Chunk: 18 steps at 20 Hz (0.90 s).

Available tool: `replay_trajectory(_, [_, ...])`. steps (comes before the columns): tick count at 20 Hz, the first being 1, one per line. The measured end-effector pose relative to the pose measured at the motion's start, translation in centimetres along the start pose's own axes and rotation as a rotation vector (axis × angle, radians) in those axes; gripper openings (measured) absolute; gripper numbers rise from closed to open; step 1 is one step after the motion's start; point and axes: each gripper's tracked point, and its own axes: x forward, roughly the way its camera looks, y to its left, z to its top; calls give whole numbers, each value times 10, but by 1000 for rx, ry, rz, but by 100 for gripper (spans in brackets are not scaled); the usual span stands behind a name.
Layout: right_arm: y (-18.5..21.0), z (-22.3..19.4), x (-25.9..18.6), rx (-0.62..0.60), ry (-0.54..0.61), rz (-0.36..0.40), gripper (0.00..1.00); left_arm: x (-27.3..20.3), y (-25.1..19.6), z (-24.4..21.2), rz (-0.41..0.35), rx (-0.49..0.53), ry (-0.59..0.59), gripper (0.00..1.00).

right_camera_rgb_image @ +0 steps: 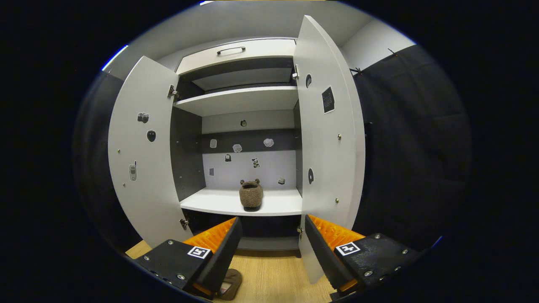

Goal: Grab one shoe with the right hand and put it into the shoe cabinet, grab the other shoe with the left hand and put it into the shoe cabinet; then close the right door with the right hand and the left door with the left hand.

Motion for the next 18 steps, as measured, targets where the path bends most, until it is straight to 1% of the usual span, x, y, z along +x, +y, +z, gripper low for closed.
replay_trajectory(1, [0,0,-2,-2,-1,4,92,4,-13,9,-12,-15,19,98])
replay_trajectory(2, [-1,-1,-3,-3,-2,6,92,10,-13,8,-12,-26,34,97])
replay_trajectory(3, [0,-2,-4,0,0,10,92,14,-15,6,-15,-35,46,99])
replay_trajectory(4, [0,-2,-5,6,1,13,92,19,-15,5,-10,-42,57,90])
replay_trajectory(5, [0,-1,-6,11,0,16,92,23,-18,3,-23,-45,65,84])
replay_trajectory(6, [-1,-1,-8,16,-3,16,92,26,-24,3,-40,-56,72,72])
replay_trajectory(7, [-1,1,-8,18,-5,17,92,26,-29,4,-46,-57,78,49])
replay_trajectory(8, [-2,1,-10,20,-5,18,92,29,-25,3,-20,-23,102,27])
replay_trajectory(9, [-2,1,-10,22,-6,18,92,27,-21,0,-4,14,139,20])
replay_trajectory(10, [-1,2,-12,23,-9,23,92,24,-21,4,8,13,153,8])
replay_trajectory(11, [-1,3,-13,22,-11,24,92,22,-23,11,12,6,149,7])
replay_trajectory(12, [-3,4,-15,18,-14,23,92,17,-26,17,0,2,148,7])
replay_trajectory(15, [-4,7,-19,18,-26,28,92,-14,-30,40,-34,-3,124,7])
replay_trajectory(18, [-2,7,-25,20,-26,43,92,-48,-31,80,-66,-25,71,7])
